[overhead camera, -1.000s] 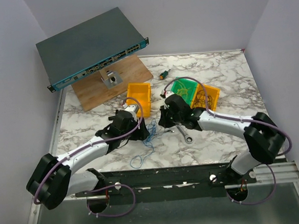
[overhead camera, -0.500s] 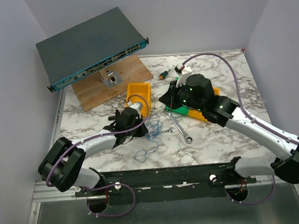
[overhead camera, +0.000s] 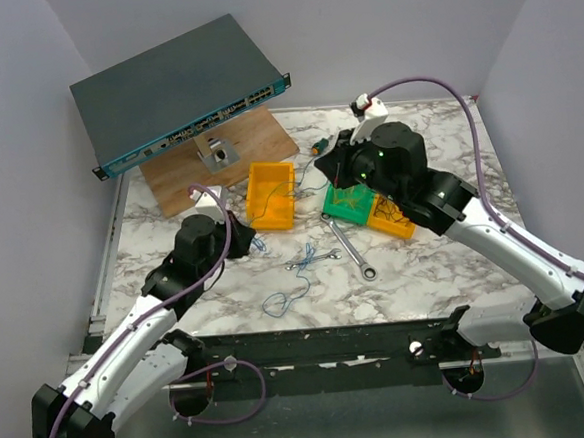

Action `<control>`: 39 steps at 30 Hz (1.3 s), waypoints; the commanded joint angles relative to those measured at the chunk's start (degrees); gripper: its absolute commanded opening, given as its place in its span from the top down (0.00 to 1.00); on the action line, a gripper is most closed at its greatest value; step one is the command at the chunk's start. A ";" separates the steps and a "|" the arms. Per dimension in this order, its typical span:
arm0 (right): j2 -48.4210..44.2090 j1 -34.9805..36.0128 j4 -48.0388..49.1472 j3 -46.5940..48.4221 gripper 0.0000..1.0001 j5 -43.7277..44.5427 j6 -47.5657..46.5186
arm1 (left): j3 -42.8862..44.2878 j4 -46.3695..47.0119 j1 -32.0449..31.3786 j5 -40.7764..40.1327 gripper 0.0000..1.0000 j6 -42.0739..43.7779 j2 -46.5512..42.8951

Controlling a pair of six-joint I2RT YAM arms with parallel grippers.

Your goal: Untangle the cables

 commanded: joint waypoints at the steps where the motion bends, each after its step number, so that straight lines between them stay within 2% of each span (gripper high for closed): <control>1: 3.75 0.02 4.41 1.69 0.99 -5.52 -1.00 | 6.24 -11.16 0.59 -0.33 0.94 4.10 -0.46; 2: 5.00 0.04 4.36 3.26 0.99 -5.35 -0.94 | 6.40 -11.45 0.59 -0.64 0.84 4.15 0.04; 3: 5.80 0.03 4.08 5.02 0.99 -5.00 -1.08 | 6.22 -11.56 0.64 -1.69 0.65 3.88 0.27; 5: 7.57 0.02 3.98 8.42 0.99 -5.00 -1.74 | 5.45 -11.23 0.98 -3.52 0.45 2.96 0.31; 6: 8.71 0.05 3.78 10.26 0.99 -5.27 -2.25 | 4.89 -10.68 1.19 -4.03 0.38 2.48 0.10; 7: 9.87 0.03 3.02 12.85 0.99 -5.44 -2.48 | 4.20 -10.06 1.33 -4.39 0.35 2.11 -0.28; 12: 15.11 0.01 -0.03 23.01 0.99 -7.69 -3.19 | 2.58 -6.63 2.00 -4.90 0.32 1.59 -0.44; 18: 19.57 0.02 -3.05 32.26 0.99 -6.76 -4.44 | -0.79 2.60 2.00 -2.51 0.15 3.48 -4.34; 30: 28.65 -0.06 -8.18 52.11 0.99 -5.26 -6.33 | 0.26 9.78 2.09 0.03 0.14 7.22 0.97; 36: 32.60 -0.10 -7.05 60.26 0.99 -5.36 -6.46 | -0.18 10.78 2.09 -0.29 0.14 7.05 2.10; 39: 32.92 -0.12 -3.45 60.38 0.99 -6.29 -6.51 | 0.19 11.42 2.09 0.19 0.14 7.17 3.18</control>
